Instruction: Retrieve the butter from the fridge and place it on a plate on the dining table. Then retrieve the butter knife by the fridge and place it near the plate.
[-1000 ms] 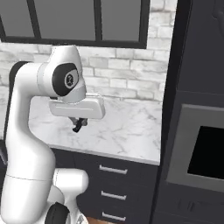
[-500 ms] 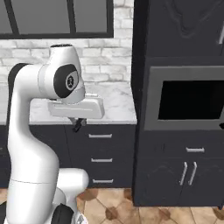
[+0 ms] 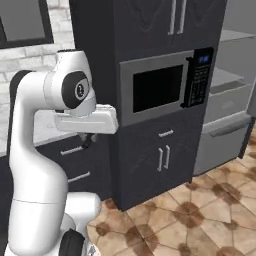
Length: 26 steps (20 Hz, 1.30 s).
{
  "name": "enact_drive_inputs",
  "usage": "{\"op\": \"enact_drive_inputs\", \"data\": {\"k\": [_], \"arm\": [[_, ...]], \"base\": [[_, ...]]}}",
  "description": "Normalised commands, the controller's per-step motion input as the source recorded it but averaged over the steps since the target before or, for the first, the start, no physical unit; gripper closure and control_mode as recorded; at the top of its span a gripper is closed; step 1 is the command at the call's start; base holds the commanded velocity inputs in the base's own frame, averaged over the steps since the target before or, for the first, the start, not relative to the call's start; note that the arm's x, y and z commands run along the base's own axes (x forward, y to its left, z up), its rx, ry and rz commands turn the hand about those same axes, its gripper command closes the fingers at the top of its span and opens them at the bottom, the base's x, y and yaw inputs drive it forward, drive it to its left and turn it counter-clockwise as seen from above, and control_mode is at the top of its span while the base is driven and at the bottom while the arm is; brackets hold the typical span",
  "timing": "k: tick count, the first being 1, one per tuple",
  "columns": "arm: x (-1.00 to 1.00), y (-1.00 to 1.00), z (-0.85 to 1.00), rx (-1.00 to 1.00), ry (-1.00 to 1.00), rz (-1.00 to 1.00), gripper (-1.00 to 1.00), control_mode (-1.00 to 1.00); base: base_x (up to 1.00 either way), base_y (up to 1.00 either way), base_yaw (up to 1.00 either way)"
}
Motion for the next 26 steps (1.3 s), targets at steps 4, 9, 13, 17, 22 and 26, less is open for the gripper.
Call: {"op": "enact_drive_inputs", "data": {"k": [4, 9, 13, 17, 22, 26], "arm": [[0.00, 0.00, 0.00, 0.00, 0.00, 0.00, 1.00, 1.00], [0.00, 0.00, 0.00, 0.00, 0.00, 0.00, 1.00, 1.00], [0.00, 0.00, 0.00, 0.00, 0.00, 0.00, 1.00, 1.00], [0.00, 0.00, 0.00, 0.00, 0.00, 0.00, 1.00, 1.00], [0.00, 0.00, 0.00, 0.00, 0.00, 0.00, 1.00, 1.00], [0.00, 0.00, 0.00, 0.00, 0.00, 0.00, 1.00, 1.00]], "base": [[-0.16, 0.00, -0.80], [0.02, -0.28, -0.78], [0.13, -0.36, -0.74], [0.45, -0.06, -0.62], [0.94, 0.33, -0.43], [0.99, 0.34, -0.34]]}}
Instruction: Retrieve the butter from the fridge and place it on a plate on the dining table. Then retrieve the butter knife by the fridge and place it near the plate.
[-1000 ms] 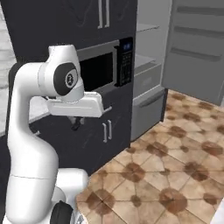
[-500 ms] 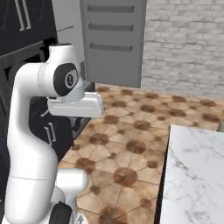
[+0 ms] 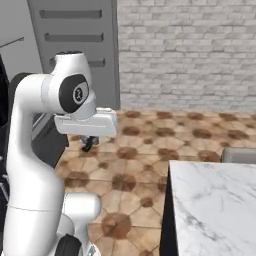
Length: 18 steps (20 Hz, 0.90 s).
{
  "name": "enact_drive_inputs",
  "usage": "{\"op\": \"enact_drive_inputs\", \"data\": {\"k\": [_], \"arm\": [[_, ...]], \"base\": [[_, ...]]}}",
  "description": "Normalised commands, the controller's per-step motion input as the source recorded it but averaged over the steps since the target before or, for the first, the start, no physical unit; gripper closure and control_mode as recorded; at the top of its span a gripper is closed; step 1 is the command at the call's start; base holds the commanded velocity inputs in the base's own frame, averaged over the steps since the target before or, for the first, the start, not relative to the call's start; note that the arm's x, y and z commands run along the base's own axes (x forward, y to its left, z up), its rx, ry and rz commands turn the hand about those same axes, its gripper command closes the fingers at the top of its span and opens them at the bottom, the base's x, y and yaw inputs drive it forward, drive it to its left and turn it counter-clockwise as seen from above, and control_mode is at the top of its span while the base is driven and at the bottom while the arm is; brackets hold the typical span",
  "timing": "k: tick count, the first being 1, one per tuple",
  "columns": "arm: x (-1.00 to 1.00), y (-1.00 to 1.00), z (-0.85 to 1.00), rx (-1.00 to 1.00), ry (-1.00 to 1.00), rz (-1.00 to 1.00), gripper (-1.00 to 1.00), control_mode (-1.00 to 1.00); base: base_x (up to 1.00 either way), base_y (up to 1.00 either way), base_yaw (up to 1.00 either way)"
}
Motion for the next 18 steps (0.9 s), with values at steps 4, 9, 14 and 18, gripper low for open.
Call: {"op": "enact_drive_inputs", "data": {"k": [4, 9, 14, 18], "arm": [[0.00, 0.00, 0.00, 0.00, 0.00, 0.00, 1.00, 1.00], [0.00, 0.00, 0.00, 0.00, 0.00, 0.00, 1.00, 1.00], [0.00, 0.00, 0.00, 0.00, 0.00, 0.00, 1.00, 1.00], [0.00, 0.00, 0.00, 0.00, 0.00, 0.00, 1.00, 1.00]], "base": [[0.96, 0.50, -0.30], [0.91, 0.56, -0.28], [0.97, 0.42, -0.32], [1.00, 0.30, -0.40]]}}
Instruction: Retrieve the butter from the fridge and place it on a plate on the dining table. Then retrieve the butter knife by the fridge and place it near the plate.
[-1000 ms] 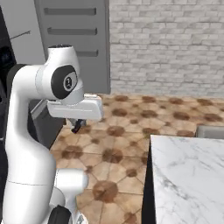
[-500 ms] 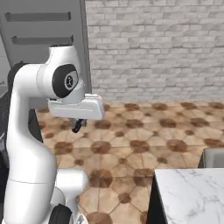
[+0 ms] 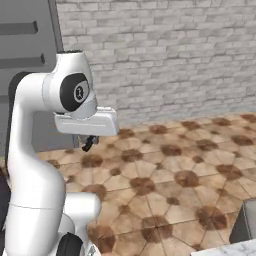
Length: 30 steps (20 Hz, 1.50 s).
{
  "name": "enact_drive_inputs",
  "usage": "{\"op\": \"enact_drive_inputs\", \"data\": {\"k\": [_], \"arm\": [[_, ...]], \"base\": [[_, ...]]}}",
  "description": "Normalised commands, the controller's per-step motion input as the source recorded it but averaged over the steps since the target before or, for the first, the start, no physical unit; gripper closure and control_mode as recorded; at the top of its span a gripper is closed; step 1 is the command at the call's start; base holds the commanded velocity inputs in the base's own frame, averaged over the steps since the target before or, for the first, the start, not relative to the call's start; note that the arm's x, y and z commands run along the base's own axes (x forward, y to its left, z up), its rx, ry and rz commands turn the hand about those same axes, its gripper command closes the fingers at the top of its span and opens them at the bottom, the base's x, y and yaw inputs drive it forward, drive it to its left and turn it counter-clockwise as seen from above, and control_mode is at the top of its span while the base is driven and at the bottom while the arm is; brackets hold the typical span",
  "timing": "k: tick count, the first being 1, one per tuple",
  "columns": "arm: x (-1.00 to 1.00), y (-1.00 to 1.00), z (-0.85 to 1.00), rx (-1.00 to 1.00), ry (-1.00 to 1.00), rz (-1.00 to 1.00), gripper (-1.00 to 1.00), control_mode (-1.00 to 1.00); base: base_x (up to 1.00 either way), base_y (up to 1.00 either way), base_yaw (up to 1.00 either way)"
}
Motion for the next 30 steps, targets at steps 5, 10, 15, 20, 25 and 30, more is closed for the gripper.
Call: {"op": "enact_drive_inputs", "data": {"k": [5, 10, 15, 20, 25, 30], "arm": [[0.00, 0.00, 0.00, 0.00, 0.00, 0.00, 1.00, 1.00], [0.00, 0.00, 0.00, 0.00, 0.00, 0.00, 1.00, 1.00], [0.00, 0.00, 0.00, 0.00, 0.00, 0.00, 1.00, 1.00], [0.00, 0.00, 0.00, 0.00, 0.00, 0.00, 1.00, 1.00], [0.00, 0.00, 0.00, 0.00, 0.00, 0.00, 1.00, 1.00], [0.00, 0.00, 0.00, 0.00, 0.00, 0.00, 1.00, 1.00]], "base": [[1.00, 0.13, -0.47], [0.69, -0.33, -0.54], [0.72, -0.57, -0.52], [1.00, 0.13, -0.45], [1.00, 0.42, -0.44], [1.00, 0.16, -0.50]]}}
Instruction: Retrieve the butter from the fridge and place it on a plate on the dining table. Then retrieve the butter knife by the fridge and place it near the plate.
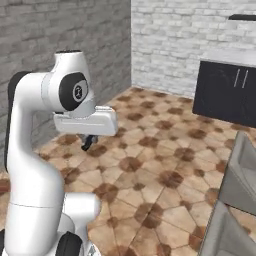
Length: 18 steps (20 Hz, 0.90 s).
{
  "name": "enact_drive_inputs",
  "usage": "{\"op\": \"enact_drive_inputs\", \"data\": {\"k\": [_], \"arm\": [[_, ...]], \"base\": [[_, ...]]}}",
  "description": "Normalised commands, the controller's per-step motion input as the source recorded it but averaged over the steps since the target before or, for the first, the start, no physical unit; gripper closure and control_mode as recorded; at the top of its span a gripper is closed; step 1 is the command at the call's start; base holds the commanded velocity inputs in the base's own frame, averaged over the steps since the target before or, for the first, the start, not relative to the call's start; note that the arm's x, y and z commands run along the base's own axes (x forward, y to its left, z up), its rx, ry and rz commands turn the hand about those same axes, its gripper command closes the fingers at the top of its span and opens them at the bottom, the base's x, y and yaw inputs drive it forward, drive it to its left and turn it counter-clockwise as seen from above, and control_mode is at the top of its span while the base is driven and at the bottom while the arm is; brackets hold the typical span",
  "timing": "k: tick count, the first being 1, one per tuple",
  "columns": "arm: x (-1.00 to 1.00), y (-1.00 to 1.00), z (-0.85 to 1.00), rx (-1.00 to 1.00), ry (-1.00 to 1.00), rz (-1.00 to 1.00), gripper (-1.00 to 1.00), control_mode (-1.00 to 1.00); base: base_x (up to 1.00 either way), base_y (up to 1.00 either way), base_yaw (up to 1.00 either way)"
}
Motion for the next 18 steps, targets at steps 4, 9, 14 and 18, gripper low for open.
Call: {"op": "enact_drive_inputs", "data": {"k": [4, 9, 14, 18], "arm": [[0.00, 0.00, 0.00, 0.00, 0.00, 0.00, 1.00, 1.00], [0.00, 0.00, 0.00, 0.00, 0.00, 0.00, 1.00, 1.00], [0.00, 0.00, 0.00, 0.00, 0.00, 0.00, 1.00, 1.00], [0.00, 0.00, 0.00, 0.00, 0.00, 0.00, 1.00, 1.00]], "base": [[0.92, 0.13, -0.56], [0.81, 0.33, -0.62], [0.68, 0.41, -0.70], [0.52, 0.67, -0.73]]}}
